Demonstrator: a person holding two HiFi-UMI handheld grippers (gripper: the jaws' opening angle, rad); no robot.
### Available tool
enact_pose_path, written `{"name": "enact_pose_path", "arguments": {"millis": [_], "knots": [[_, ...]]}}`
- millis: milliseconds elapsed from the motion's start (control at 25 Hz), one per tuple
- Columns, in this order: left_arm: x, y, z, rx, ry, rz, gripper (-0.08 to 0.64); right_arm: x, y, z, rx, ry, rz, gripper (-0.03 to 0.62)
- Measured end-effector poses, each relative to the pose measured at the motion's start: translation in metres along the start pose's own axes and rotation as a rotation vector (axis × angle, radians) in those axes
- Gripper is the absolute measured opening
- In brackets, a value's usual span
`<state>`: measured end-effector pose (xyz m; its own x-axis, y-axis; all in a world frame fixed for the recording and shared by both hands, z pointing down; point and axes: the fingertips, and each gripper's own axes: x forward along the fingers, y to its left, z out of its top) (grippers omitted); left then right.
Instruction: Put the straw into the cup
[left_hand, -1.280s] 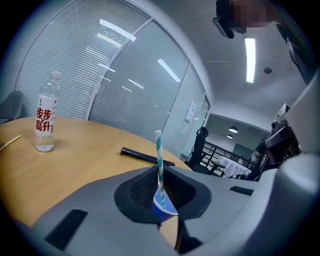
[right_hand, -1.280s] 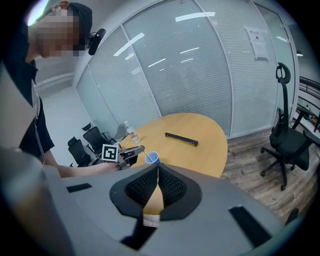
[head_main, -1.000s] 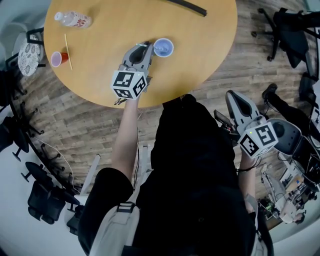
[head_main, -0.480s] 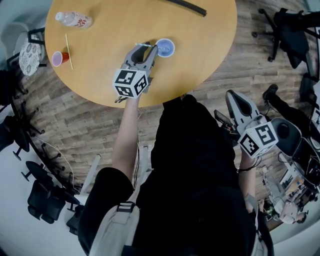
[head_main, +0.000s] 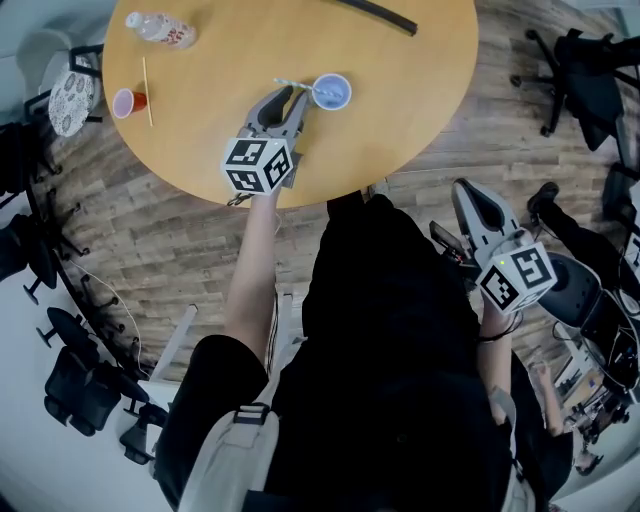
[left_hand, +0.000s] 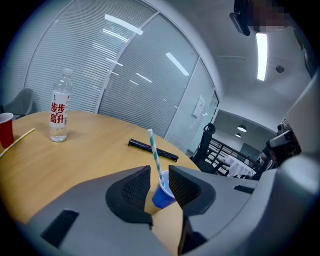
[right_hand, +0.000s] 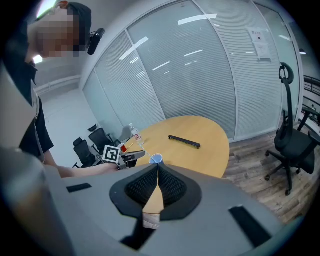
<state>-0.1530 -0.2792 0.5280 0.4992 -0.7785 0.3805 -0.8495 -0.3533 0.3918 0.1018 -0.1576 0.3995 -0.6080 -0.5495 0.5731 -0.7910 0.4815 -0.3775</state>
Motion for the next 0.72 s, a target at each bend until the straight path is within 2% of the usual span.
{"name": "enact_pose_path", "arguments": {"millis": [160,360,720], "knots": [[-0.021,-0.010,0.004,0.005,-0.020,0.051,0.109,-0.010,-0.002,0.001,-0.018,-0.020,0.037,0.018],[-0.058,-0.031,0.016,-0.018,-0.091,0.093,0.109,-0.025,-0.002,0.001,-0.046,-0.050,0.087,0.018],[-0.114,-0.096,0.010,-0.027,-0.164,0.135,0.075,-0.057,0.003,-0.014,-0.083,-0.102,0.174,0.018]]}}
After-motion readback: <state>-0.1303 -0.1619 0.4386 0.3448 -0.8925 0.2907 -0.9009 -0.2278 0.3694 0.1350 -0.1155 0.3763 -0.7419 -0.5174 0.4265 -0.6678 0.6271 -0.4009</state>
